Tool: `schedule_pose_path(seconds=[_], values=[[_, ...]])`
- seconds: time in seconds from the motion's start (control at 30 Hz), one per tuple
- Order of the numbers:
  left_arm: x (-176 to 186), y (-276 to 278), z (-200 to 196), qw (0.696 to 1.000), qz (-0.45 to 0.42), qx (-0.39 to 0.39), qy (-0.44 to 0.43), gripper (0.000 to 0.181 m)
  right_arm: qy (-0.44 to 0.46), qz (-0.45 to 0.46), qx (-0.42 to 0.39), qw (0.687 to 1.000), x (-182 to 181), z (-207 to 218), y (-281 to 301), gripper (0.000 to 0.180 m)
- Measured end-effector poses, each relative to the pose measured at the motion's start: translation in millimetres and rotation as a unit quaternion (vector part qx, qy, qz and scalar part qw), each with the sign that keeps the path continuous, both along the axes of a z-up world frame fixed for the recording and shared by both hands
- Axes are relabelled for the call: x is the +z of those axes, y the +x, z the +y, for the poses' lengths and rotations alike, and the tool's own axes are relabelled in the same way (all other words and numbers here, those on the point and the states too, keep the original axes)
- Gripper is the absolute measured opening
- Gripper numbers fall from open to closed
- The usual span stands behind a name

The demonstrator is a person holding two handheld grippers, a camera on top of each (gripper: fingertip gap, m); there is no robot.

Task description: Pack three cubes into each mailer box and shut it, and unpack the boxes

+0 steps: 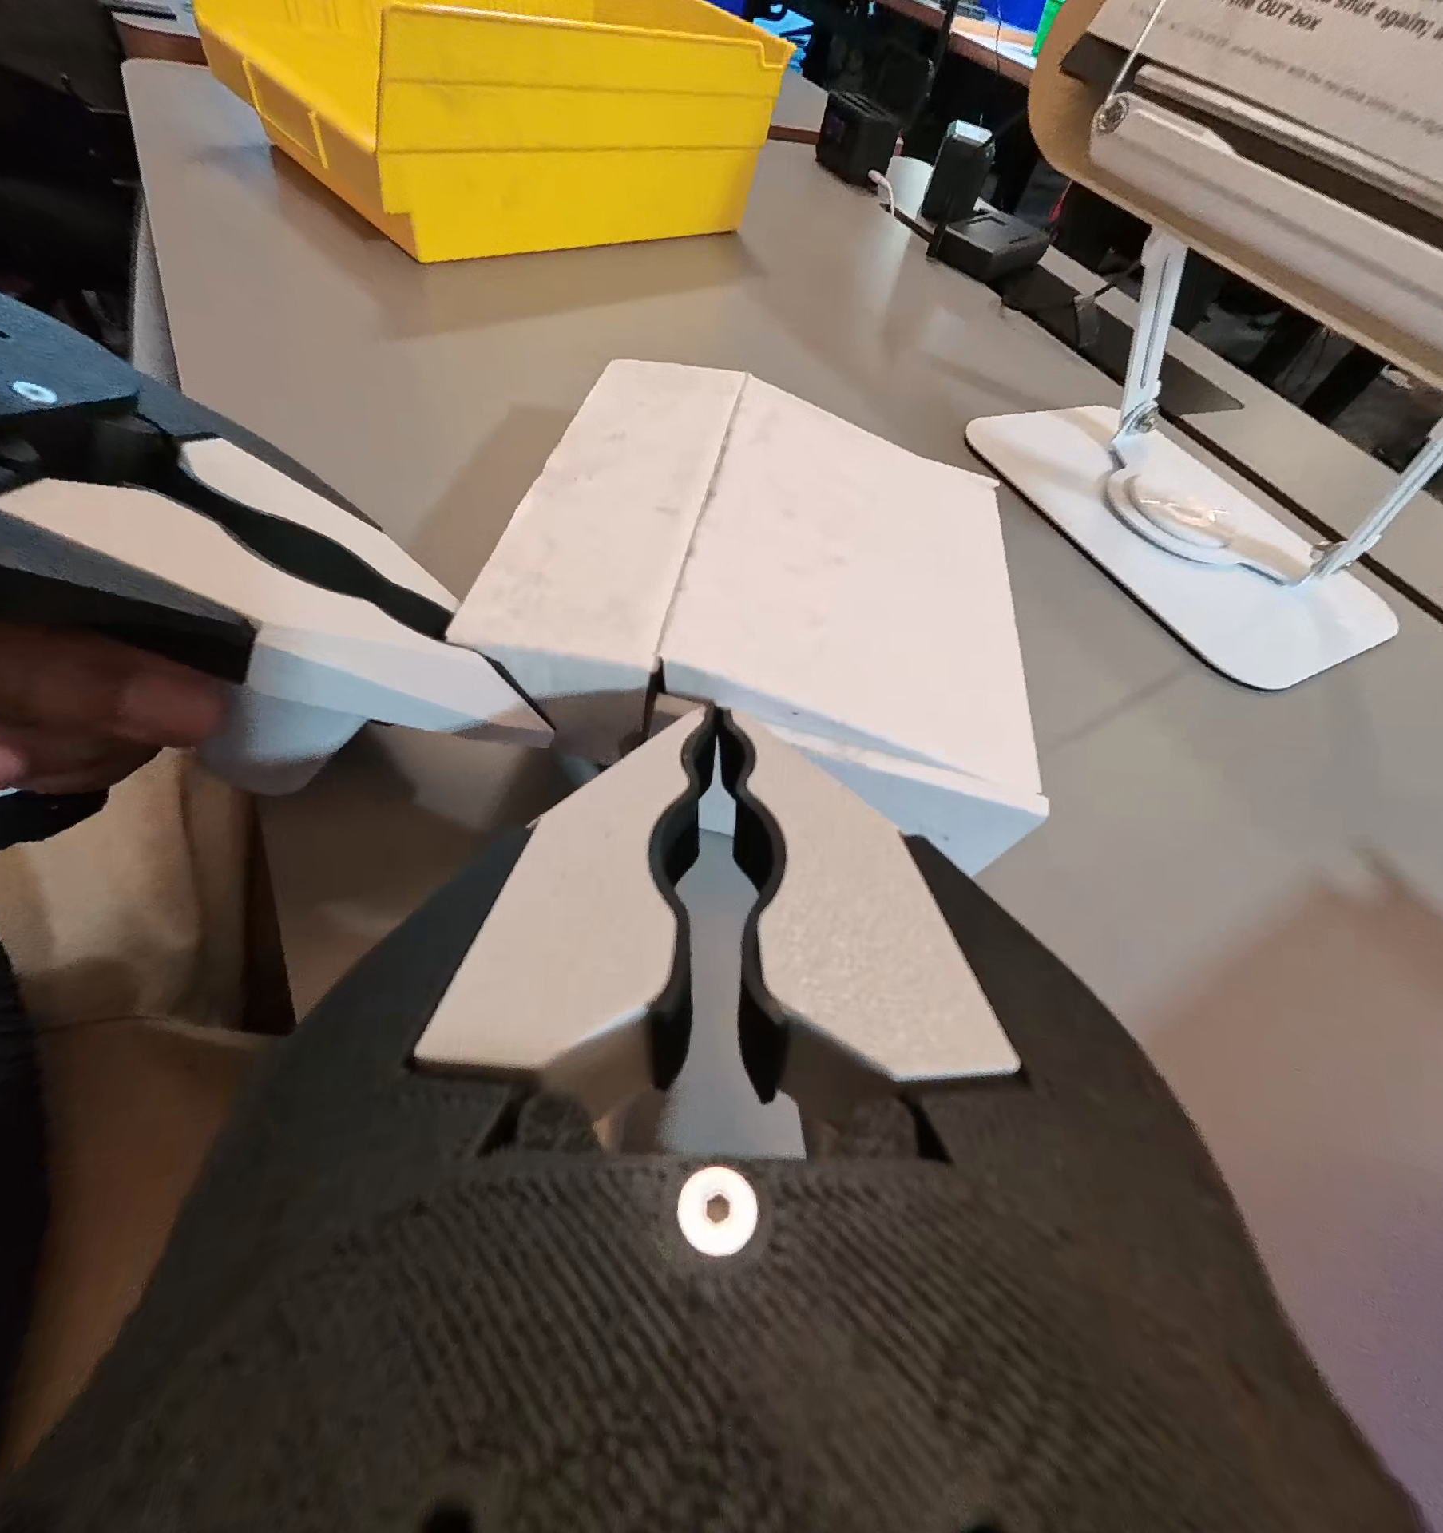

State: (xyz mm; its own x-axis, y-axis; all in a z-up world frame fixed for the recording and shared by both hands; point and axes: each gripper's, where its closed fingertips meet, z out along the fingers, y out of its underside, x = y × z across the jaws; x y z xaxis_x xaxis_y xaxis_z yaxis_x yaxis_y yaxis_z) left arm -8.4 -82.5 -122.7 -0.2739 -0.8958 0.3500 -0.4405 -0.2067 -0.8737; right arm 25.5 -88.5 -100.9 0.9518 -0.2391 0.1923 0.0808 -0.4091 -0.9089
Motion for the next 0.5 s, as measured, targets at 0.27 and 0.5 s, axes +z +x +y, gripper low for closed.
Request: schedule_pose_path(seconds=[0.27, 0.5], values=[[-4.9, 0.2, 1.0, 1.000, 0.008, 0.002, 0.004, 0.000, 0.003, -0.004, 0.024, 1.000, 0.8, 5.2, -2.4, 0.000], [-3.2, 3.7, 7.1, 1.000, -0.011, 0.025, 0.011, 0.000, 0.013, 0.031, 0.026, 0.999, 0.1, 8.1, -1.9, 0.000]])
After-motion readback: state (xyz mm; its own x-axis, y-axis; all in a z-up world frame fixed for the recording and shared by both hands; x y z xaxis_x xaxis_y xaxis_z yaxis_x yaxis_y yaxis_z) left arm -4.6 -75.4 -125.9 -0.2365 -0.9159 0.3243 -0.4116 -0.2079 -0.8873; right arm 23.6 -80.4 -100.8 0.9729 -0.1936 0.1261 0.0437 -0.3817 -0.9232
